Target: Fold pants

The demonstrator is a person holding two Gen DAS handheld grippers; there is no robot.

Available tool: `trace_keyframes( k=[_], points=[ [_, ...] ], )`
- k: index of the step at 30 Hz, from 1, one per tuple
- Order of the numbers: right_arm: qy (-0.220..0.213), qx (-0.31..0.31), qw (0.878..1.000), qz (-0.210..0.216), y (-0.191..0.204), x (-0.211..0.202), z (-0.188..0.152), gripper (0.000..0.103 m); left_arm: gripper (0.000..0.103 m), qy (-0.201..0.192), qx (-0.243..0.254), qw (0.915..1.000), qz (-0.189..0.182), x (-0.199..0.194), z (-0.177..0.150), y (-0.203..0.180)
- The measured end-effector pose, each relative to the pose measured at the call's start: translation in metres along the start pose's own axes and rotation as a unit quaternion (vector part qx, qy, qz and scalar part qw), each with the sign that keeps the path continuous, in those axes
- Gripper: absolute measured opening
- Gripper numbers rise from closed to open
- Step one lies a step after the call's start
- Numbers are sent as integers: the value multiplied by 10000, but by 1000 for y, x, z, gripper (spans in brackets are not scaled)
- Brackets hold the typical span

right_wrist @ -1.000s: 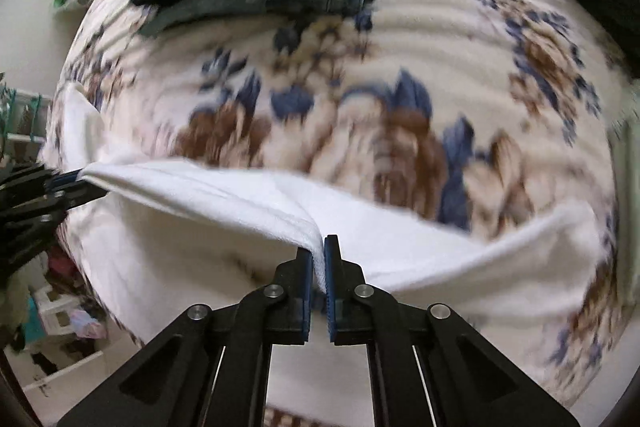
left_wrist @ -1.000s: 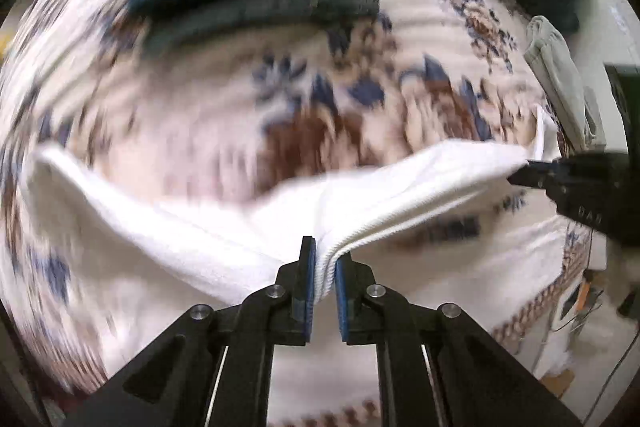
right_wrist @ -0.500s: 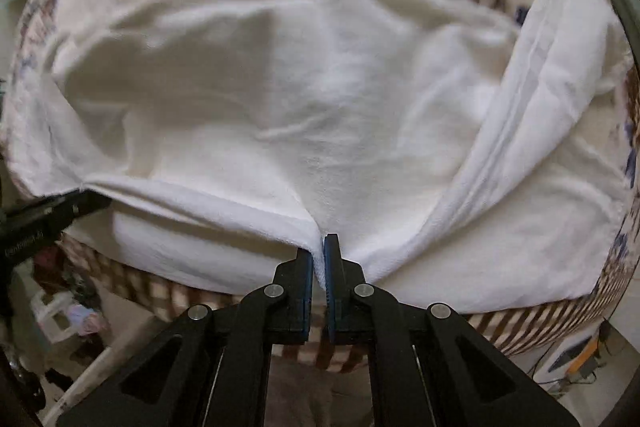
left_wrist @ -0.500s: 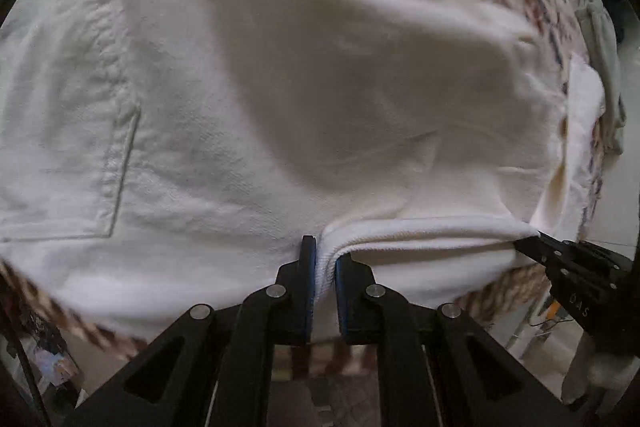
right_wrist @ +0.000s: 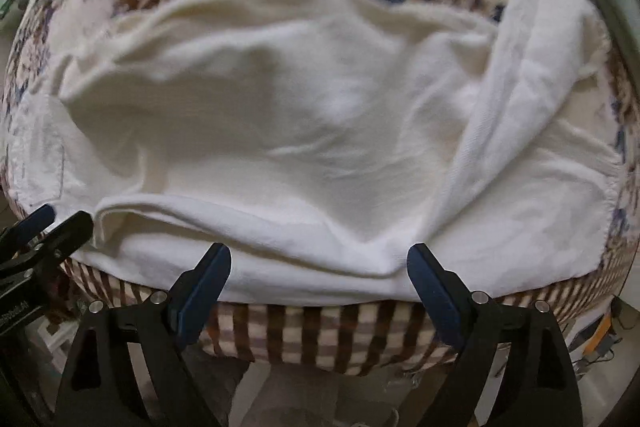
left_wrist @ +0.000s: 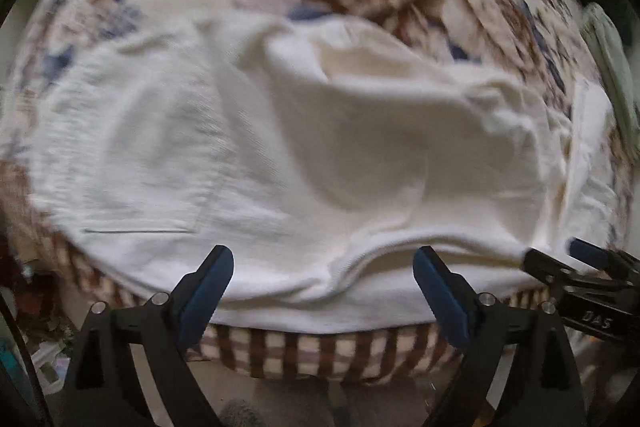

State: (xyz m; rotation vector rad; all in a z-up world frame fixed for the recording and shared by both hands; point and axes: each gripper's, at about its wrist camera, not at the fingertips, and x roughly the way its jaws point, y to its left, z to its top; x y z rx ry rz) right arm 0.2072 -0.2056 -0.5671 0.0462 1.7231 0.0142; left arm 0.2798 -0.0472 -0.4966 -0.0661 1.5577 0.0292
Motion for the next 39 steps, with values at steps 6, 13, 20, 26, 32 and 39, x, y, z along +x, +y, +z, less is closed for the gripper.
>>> trace_keyframes(
  k=[6,13,20,26,32,39],
  points=[
    [-510,369,9973,-368,-33,-31,6,92,92,-399,-259,9985,276,-12,19,-12],
    [-665,1211,9891,-511,-100,-27,46,92,92,-545,-364,9971,375,5,44,-22],
    [-646,1815,9789,-689,-137,2,133,90,92,-357,-420,9971,517,31,52,-32],
    [-1012,2801,9541,-305,-194,-18,101,12,92,-364,-295,9978,467,21,37,-39],
    [-750,4598,8832,540,-286,-13,-25,23,92,-354,-157,9982,465,25,19,-59],
    [-1054,5233,8284,1694,-327,10,-67,55,92,-251,-10,9991,336,36,16,-80]
  ],
)
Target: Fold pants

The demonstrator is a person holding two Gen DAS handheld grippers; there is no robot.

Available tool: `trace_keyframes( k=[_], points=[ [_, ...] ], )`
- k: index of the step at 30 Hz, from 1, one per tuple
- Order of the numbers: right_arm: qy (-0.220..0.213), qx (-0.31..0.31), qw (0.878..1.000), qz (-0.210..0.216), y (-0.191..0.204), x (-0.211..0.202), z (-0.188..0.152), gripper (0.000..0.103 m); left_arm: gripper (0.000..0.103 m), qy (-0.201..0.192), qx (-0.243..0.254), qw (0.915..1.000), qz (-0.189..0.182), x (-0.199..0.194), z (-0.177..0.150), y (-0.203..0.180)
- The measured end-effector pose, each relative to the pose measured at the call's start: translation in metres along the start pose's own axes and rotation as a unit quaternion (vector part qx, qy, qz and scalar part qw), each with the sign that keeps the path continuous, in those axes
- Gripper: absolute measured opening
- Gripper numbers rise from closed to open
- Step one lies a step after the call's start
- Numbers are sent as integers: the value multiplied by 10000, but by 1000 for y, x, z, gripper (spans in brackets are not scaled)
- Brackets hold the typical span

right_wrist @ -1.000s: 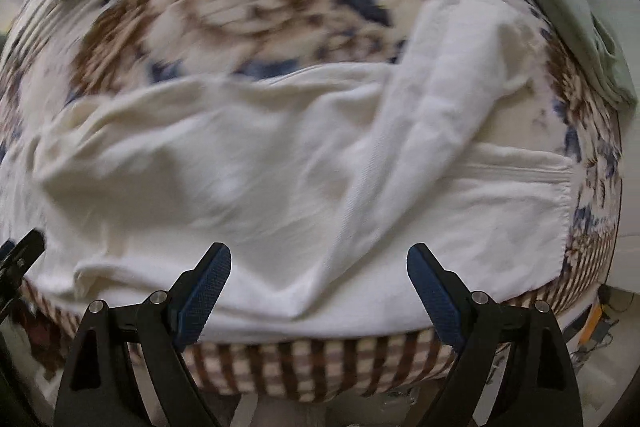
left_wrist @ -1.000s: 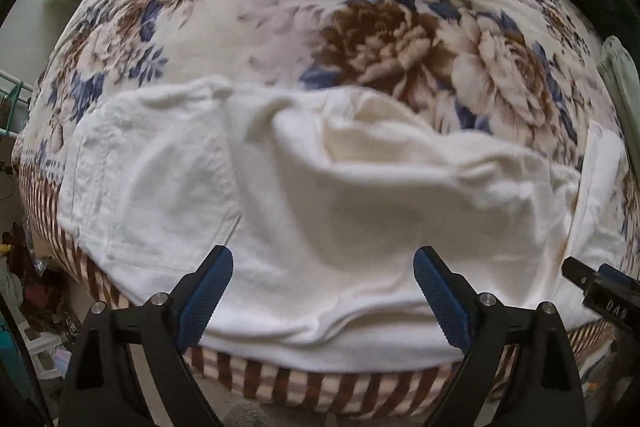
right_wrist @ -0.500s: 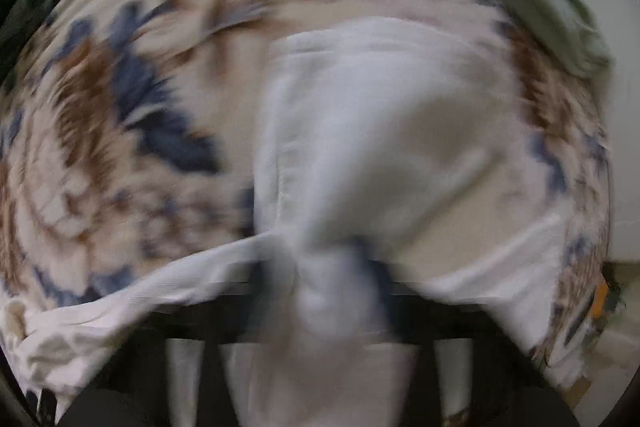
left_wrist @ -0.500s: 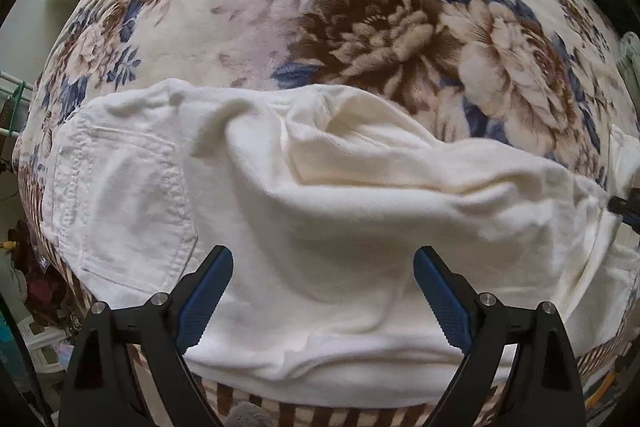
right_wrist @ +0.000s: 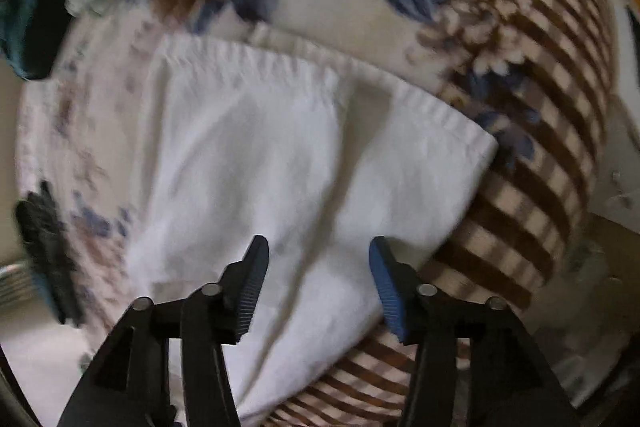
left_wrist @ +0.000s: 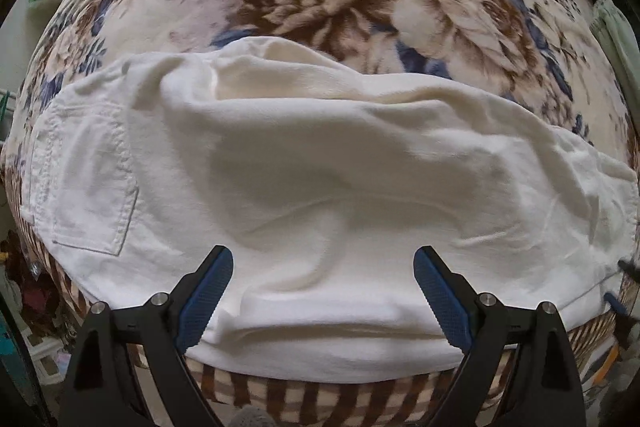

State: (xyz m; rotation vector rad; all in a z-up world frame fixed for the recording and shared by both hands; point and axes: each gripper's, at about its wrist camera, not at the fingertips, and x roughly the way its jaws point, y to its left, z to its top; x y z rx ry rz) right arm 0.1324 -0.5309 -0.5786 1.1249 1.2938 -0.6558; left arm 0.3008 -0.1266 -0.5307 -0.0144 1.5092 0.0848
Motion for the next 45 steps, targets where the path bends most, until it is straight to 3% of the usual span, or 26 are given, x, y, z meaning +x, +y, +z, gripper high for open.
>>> trace_keyframes(
  k=[2,4,5,6,8,12,16,19,20,21,22,24,29,33,38,42,45],
  points=[
    [19,-77,9996,268,-3,6,9,55,92,16,1,10000,0,0,0,-2],
    [175,-149,9996,148,10,27,16,54,92,22,-17,10000,20,0,-1,-4],
    [208,-120,9997,65,1,37,26,38,92,28,-21,10000,35,0,-1,-5],
    [20,-98,9999,28,3,37,27,12,92,34,-21,10000,41,0,-2,-6],
    [-160,-179,9997,-24,4,29,21,8,92,13,-15,10000,10,-1,-3,-2],
    [-691,-582,9959,70,18,-16,3,7,92,-17,47,9999,-118,-8,-9,-2],
    [-826,-422,9956,107,-3,-51,-6,7,92,14,108,9997,-218,-11,-14,-3],
    [-591,-391,9972,-226,-39,-50,10,7,92,65,101,9996,-244,-8,-18,2],
    [-405,-393,9979,-331,-43,-38,15,11,92,73,82,9996,-258,-8,-21,10],
    [-93,-502,9972,-546,-43,-22,20,24,92,61,56,9996,-272,-9,-24,17],
    [180,-594,9944,-850,-43,-8,23,29,92,47,25,9996,-261,-11,-28,25],
    [254,-598,9945,-821,-41,-8,19,32,92,8,-102,9996,-248,-16,-33,43],
    [246,-847,9956,-309,-14,-29,-38,35,92,-23,-720,9971,-256,-27,-50,113],
    [1134,-1030,9876,341,19,-5,-119,35,92,-25,-1345,9908,-164,-30,-59,186],
    [1740,-1120,9763,627,56,34,-192,36,92,-26,-2177,9758,-192,-21,-58,287],
    [1850,-856,9748,905,78,51,-227,35,92,58,-2692,9618,-485,-8,-59,346],
    [1791,-739,9772,873,85,61,-240,35,92,109,-2941,9528,-748,9,-58,379]
  ],
)
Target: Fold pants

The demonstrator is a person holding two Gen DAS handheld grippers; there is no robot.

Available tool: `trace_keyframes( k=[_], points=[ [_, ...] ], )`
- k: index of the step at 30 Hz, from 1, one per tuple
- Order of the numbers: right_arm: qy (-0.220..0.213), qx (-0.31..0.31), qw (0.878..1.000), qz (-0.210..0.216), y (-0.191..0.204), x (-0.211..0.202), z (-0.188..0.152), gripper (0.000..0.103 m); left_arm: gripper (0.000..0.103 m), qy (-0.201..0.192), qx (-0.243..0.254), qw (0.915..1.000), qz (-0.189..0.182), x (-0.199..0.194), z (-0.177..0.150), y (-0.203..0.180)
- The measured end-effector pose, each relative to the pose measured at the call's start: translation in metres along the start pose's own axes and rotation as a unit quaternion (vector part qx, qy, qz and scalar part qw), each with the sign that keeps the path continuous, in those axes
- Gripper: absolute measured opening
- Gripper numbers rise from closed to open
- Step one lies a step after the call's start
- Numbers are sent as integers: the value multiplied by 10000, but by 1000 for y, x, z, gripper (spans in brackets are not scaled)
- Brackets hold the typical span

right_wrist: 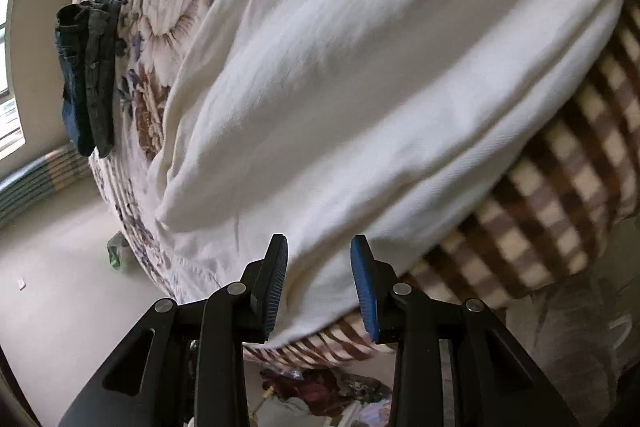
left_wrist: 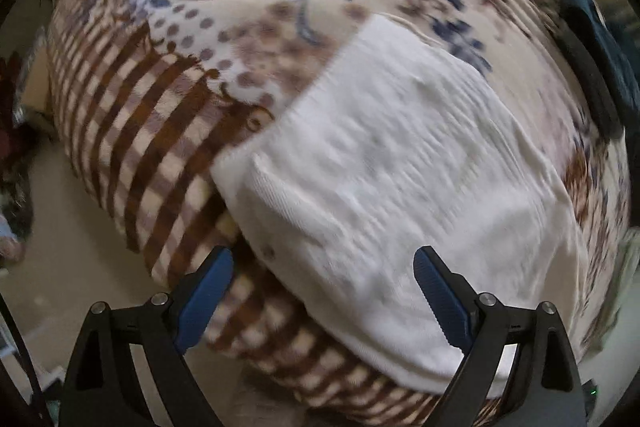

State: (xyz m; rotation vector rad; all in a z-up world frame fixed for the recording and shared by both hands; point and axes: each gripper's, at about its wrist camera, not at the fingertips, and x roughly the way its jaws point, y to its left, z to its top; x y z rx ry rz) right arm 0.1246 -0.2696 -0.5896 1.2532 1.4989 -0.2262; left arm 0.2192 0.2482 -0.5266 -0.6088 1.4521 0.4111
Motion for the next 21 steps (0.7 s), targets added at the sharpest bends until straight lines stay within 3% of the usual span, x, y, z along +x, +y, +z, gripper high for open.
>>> trace_keyframes(
  k=[1,3,5,6,7,8,9,14,18,21],
  points=[
    [-10,-8,9999,-99,5,9,2,35,88,29,-55,10000,-38,6,4,5],
    [-24,37,9997,-230,7,21,8,36,62,8,-103,9999,-76,15,7,8],
    [-17,123,9997,-232,11,35,12,36,42,-159,-100,9997,-127,17,6,6],
    [-49,179,9996,-191,12,38,11,35,29,-252,-42,9996,-80,14,5,3],
    [-107,185,9996,-204,13,39,11,31,22,-437,41,9990,55,6,0,2],
    [-222,154,9993,-239,14,37,9,15,21,-515,69,9986,17,0,0,5],
    [-342,81,9987,-377,16,34,6,11,20,-563,54,9984,-56,-7,-2,10],
    [-576,-261,9965,-545,27,17,-22,8,18,-687,37,9973,-236,-34,-11,17],
    [-530,-399,9961,-587,29,2,-43,8,15,-797,203,9965,-147,-52,-2,12],
    [-393,-408,9961,-681,17,10,-48,8,16,-577,249,9980,-31,-25,11,8]
  ],
)
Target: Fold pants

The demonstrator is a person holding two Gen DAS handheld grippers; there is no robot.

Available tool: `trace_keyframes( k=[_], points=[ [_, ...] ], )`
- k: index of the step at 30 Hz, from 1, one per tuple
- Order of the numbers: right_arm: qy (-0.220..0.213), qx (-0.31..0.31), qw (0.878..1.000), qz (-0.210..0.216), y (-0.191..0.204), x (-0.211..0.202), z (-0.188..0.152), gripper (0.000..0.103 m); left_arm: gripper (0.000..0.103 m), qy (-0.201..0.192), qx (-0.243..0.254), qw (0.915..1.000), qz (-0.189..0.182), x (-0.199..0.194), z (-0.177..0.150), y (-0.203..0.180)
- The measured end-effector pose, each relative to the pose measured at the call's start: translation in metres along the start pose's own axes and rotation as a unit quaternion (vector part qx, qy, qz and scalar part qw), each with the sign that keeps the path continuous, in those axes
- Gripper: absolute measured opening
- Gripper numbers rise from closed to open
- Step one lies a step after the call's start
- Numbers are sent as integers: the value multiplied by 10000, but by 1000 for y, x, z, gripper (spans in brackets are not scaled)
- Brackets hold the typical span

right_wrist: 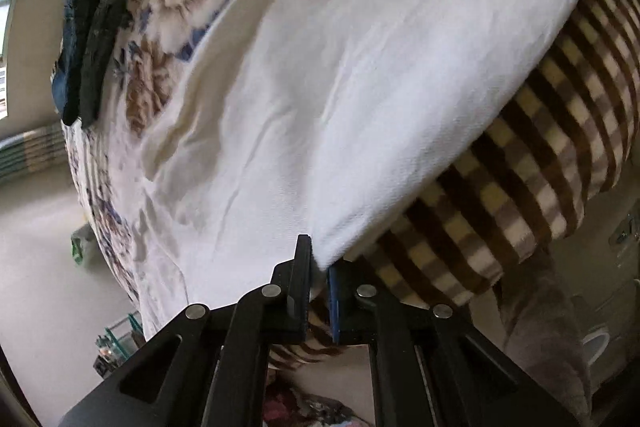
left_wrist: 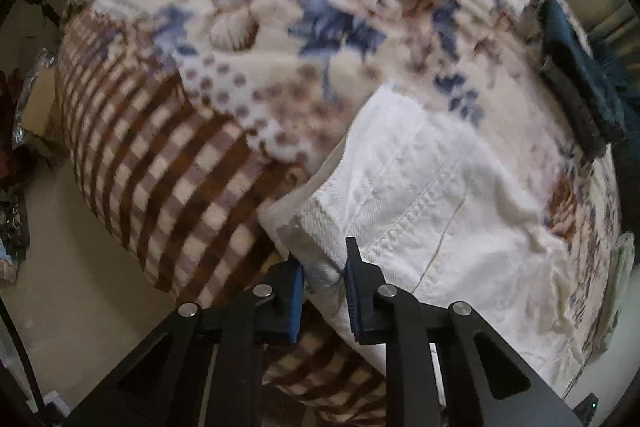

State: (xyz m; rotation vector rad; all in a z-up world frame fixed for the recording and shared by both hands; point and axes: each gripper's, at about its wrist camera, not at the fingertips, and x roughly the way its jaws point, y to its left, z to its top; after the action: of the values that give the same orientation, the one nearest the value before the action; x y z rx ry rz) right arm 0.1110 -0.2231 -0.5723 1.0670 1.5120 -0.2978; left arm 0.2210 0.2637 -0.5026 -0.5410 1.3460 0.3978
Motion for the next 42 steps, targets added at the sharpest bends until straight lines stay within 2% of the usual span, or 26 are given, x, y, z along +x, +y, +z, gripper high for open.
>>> trace_keyframes(
  k=[2,4,5,6,7,8,9,10,11,12,14,16,17,19,22,26,28,29,33,36,40,41,42],
  points=[
    [95,-57,9999,-104,-4,14,0,9,19,173,85,9997,178,20,0,-2],
    [303,-34,9992,-267,-3,30,8,19,25,363,1,9991,239,28,2,-1],
    [426,16,9988,-257,-6,36,11,27,33,352,-16,9989,323,24,1,-2],
    [518,39,9985,-176,-8,37,14,34,35,296,16,9988,392,18,0,-6],
    [518,0,9986,-120,-9,32,15,51,36,194,147,9984,519,8,-3,-13],
    [480,-58,9988,-74,-9,27,16,63,44,79,380,9962,786,-2,-9,-24],
    [390,-168,9991,3,-10,16,17,64,55,-10,545,9944,905,-9,-14,-33],
    [291,-244,9993,-22,-12,5,19,64,63,-157,752,9929,909,-18,-22,-47],
    [154,-287,9994,-90,-16,-8,22,64,82,-261,951,9911,896,-25,-31,-63],
    [-1,-258,9996,-138,-23,-22,26,64,91,-304,1094,9896,887,-28,-37,-77],
    [-433,-54,9987,-260,-40,-52,40,64,92,-342,1456,9855,796,-28,-55,-114],
    [-1092,304,9927,-411,-66,-91,63,64,92,-266,1779,9816,635,-18,-74,-157],
    [-1517,530,9857,-511,-83,-114,81,64,92,-183,1887,9803,546,-10,-83,-178],
    [-2005,905,9732,-672,-108,-142,111,64,92,-105,2095,9768,425,9,-97,-220],
    [-2479,1409,9554,-768,-148,-167,161,64,92,-21,2501,9671,471,35,-121,-275],
    [-2545,1564,9492,-986,-186,-173,219,61,92,64,2869,9559,617,60,-140,-326],
    [-2300,1472,9535,-1276,-195,-163,241,24,92,113,2961,9526,688,66,-148,-341],
    [-2283,1433,9560,-1155,-198,-161,246,10,92,111,3000,9512,716,68,-151,-346],
    [-2627,1060,9515,-1196,-186,-176,238,9,92,85,3073,9484,780,67,-161,-361],
    [-2764,1132,9482,-1081,-189,-192,228,9,92,76,3098,9470,840,66,-165,-367],
    [-2464,1184,9551,-1145,-209,-176,234,9,92,143,3080,9466,941,73,-172,-361],
    [-2388,1186,9569,-1147,-215,-169,226,10,92,150,3063,9470,960,74,-172,-359],
    [-2089,1186,9642,-1126,-221,-158,235,12,92,151,3038,9476,973,72,-171,-358]
  ],
)
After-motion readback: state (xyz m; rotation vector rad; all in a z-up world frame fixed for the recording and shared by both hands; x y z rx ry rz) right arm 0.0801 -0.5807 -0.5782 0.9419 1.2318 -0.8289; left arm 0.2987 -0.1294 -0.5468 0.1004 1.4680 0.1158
